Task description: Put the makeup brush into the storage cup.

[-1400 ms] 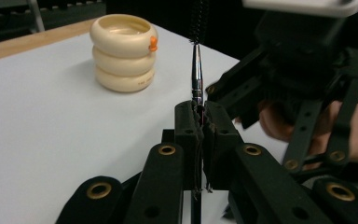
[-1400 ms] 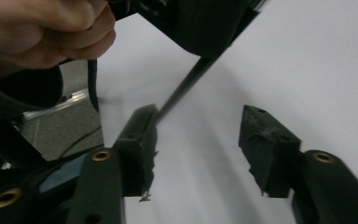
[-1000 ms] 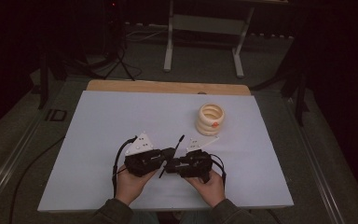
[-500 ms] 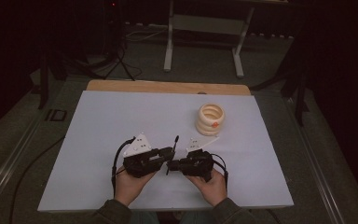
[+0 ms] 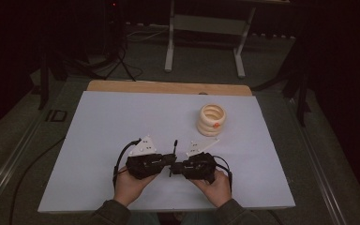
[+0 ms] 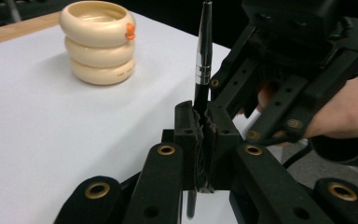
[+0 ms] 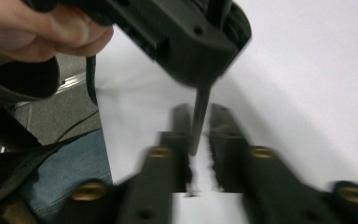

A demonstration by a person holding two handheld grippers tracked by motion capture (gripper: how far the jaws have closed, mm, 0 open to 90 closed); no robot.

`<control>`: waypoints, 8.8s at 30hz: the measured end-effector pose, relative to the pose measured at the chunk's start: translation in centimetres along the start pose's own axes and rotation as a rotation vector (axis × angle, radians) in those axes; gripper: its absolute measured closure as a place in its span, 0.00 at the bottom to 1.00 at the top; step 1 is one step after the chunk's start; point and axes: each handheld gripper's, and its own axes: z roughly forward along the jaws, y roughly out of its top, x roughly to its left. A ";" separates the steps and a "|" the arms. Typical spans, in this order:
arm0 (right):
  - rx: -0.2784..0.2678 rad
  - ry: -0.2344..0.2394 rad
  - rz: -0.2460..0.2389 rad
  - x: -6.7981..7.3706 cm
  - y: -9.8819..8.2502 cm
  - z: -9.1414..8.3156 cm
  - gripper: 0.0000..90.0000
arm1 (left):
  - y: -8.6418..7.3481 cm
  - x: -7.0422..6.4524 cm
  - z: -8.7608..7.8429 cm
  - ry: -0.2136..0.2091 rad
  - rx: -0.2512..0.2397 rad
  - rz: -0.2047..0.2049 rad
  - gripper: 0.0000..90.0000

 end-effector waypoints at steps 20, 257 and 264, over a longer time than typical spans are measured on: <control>-0.123 -0.042 -0.028 -0.4 2.2 -5.4 0.73 | -0.2 -0.1 0.8 -0.004 0.050 0.035 0.95; -0.144 -0.425 0.370 -18.7 3.3 -10.5 0.95 | -7.3 4.5 -7.3 0.249 0.115 -0.070 0.37; -0.145 -0.425 0.379 -18.8 2.8 -10.3 0.95 | -7.3 4.5 -7.2 0.248 0.118 -0.070 0.37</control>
